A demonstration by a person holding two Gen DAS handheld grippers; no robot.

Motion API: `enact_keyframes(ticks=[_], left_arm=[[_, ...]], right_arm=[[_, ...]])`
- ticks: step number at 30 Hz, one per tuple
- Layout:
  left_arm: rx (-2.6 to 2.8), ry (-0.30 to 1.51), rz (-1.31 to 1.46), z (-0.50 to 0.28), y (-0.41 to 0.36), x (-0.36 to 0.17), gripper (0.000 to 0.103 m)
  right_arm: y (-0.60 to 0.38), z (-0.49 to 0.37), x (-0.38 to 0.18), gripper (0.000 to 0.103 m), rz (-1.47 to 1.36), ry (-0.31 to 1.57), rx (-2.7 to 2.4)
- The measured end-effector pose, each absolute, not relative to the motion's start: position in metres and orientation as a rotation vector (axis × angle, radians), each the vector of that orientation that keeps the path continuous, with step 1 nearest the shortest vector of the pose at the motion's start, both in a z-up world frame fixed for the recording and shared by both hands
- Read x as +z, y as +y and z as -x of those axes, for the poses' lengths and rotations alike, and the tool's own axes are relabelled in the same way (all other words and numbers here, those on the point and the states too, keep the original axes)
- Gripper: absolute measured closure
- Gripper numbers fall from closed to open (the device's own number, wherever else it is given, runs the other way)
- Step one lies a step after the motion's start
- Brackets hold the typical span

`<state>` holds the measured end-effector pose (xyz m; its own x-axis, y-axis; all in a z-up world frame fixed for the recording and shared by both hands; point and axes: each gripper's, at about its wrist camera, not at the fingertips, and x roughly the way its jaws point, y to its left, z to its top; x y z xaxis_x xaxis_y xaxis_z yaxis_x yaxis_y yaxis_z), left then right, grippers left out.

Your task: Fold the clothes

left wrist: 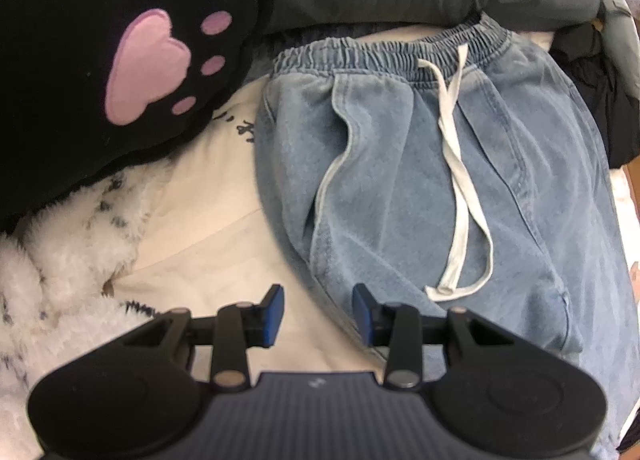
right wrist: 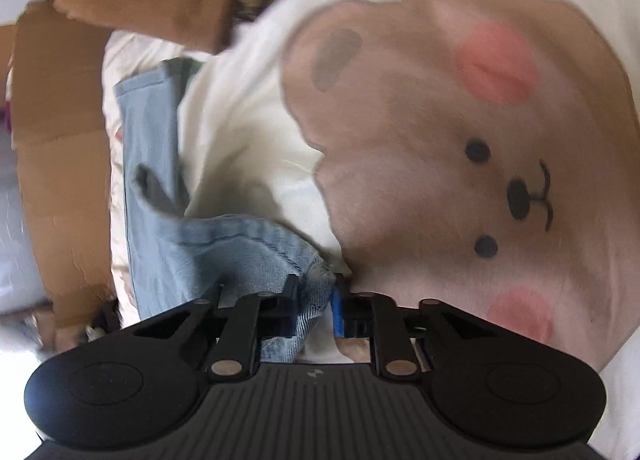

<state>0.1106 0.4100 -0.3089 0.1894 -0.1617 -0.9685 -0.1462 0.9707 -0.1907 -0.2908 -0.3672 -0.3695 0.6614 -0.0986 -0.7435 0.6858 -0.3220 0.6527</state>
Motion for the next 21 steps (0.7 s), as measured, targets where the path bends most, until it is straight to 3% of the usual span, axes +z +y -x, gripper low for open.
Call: enact_keyframes(ticks=[21], left_arm=[[0.033,1.353,0.515,-0.102,0.422,-0.335,0.063]], right_arm=[[-0.343,0.358,-0.235,0.095,-1.346,0.79,-0.786]])
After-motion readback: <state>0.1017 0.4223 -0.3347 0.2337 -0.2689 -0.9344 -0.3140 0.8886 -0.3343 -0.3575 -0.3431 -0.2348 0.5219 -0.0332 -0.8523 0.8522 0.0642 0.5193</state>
